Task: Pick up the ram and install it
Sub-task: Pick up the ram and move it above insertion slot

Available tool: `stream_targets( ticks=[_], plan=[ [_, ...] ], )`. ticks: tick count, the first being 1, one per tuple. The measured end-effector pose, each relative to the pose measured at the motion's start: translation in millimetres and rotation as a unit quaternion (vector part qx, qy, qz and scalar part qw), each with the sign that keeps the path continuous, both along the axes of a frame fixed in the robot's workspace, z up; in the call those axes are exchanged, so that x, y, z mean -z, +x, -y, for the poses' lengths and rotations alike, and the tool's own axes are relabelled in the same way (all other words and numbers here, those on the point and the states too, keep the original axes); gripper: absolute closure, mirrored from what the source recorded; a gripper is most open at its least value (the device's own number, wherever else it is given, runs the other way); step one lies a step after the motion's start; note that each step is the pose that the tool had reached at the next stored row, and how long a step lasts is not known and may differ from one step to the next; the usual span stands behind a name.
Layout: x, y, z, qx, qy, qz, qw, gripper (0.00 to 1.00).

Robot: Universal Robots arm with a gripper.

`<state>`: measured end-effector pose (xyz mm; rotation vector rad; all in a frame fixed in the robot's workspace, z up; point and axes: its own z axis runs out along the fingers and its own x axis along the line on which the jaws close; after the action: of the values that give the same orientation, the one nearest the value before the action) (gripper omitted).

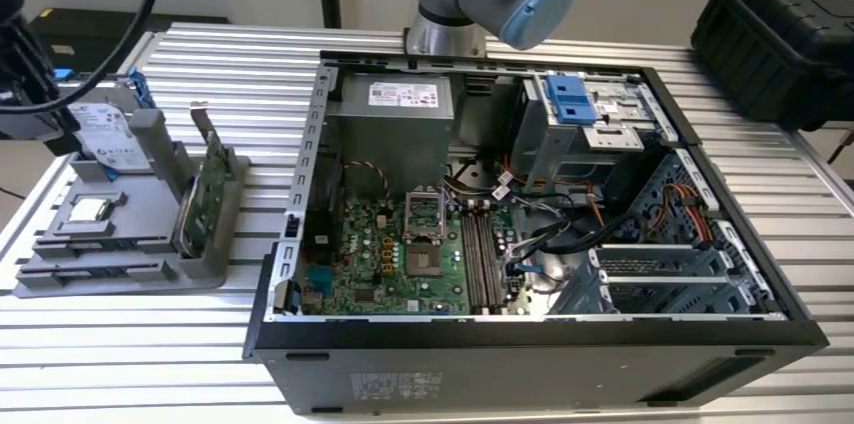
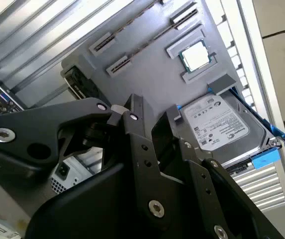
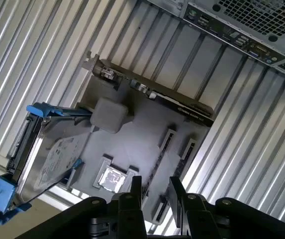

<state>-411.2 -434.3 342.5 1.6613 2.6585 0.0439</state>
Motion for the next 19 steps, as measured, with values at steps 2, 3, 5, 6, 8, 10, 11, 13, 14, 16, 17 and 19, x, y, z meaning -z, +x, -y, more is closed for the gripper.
stream_targets(
  ticks=[2, 3, 5, 6, 8, 10, 11, 13, 14, 16, 17, 19],
  plan=[
    [0.1, 0.0, 0.0, 0.012, -0.0001, -0.0006, 0.9999, 0.00],
    [0.2, 0.0, 0.0, 0.018, -0.0002, -0.0009, 0.9998, 0.00],
    [0.3, 0.0, 0.0, 0.030, -0.0003, -0.0013, 0.9995, 0.00],
    [0.4, 0.0, 0.0, 0.036, -0.0003, -0.0016, 0.9993, 0.00],
    [0.4, 0.0, 0.0, 0.049, -0.0006, -0.0021, 0.9988, 0.00],
    [0.6, 0.0, 0.0, 0.060, -0.0007, -0.0025, 0.9982, 0.00],
    [0.7, 0.0, 0.0, 0.066, -0.0007, -0.0027, 0.9978, 0.00],
    [0.8, 0.0, 0.0, 0.078, -0.0009, -0.0030, 0.9969, 0.00],
    [0.9, 0.0, 0.0, 0.084, -0.0010, -0.0032, 0.9964, 0.00],
    [1.0, 0.0, 0.0, 0.096, -0.0011, -0.0035, 0.9954, 0.00],
    [1.2, 0.0, 0.0, 0.102, -0.0011, -0.0037, 0.9948, 0.00],
    [1.3, 0.0, 0.0, 0.113, -0.0012, -0.0039, 0.9936, 0.00]
  ],
)
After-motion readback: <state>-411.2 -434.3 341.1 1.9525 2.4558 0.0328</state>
